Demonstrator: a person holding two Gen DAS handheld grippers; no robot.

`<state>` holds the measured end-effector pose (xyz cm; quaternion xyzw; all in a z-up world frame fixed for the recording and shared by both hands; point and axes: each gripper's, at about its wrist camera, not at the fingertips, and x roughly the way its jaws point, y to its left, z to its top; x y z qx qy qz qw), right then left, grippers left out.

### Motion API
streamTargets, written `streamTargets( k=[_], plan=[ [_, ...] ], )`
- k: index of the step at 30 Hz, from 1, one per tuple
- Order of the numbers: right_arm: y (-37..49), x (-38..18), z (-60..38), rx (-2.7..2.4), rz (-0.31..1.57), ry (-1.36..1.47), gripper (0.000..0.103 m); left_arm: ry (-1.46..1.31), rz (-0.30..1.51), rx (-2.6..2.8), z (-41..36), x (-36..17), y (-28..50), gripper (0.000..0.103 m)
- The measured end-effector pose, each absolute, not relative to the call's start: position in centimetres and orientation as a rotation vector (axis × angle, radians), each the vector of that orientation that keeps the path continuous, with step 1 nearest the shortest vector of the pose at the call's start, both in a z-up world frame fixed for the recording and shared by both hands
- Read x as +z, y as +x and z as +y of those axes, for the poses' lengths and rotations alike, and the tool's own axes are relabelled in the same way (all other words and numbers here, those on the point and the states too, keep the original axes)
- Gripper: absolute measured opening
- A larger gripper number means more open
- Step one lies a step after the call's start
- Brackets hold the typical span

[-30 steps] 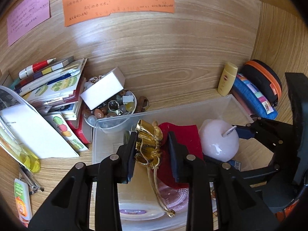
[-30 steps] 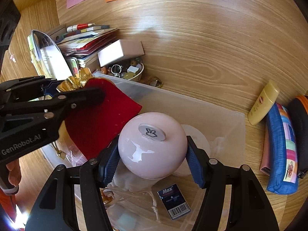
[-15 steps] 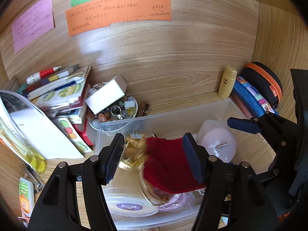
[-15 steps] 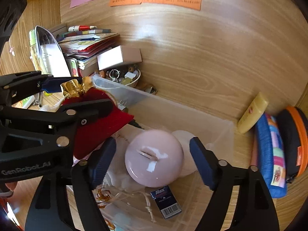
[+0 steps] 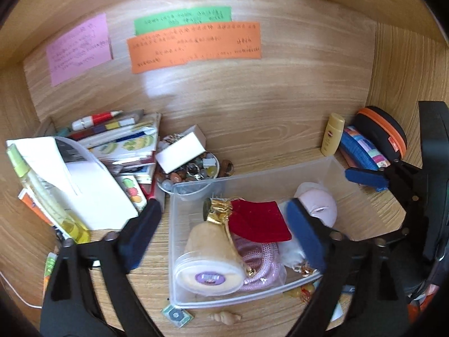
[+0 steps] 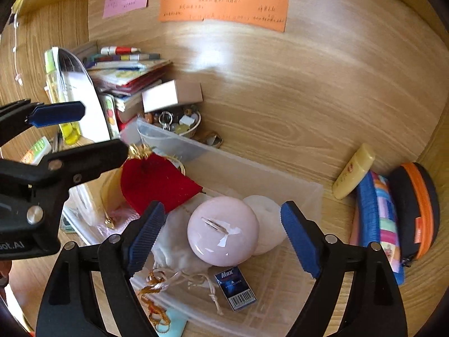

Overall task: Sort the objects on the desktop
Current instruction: 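Lift both open tools back out of the clear bin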

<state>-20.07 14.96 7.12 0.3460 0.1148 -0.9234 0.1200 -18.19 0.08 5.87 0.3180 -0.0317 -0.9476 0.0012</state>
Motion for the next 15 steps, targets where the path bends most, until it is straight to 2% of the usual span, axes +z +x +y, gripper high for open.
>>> streamTargets(
  k=[12, 14, 15],
  plan=[
    [-14.9, 9.6, 15.2, -2.781, 0.339, 0.950, 0.084, 0.928, -0.098, -2.970, -1.5, 6.6, -13.7, 0.099],
    [-13.8, 9.7, 15.1, -2.794, 0.342, 0.939, 0.102, 0.929, -0.096, -2.967, -1.8, 6.4, -13.0, 0.099],
    [-13.3, 9.8, 15.1, -2.800, 0.345, 0.924, 0.103, 0.930, -0.091, -2.966, -2.0, 6.3, -12.6, 0.099]
  ],
)
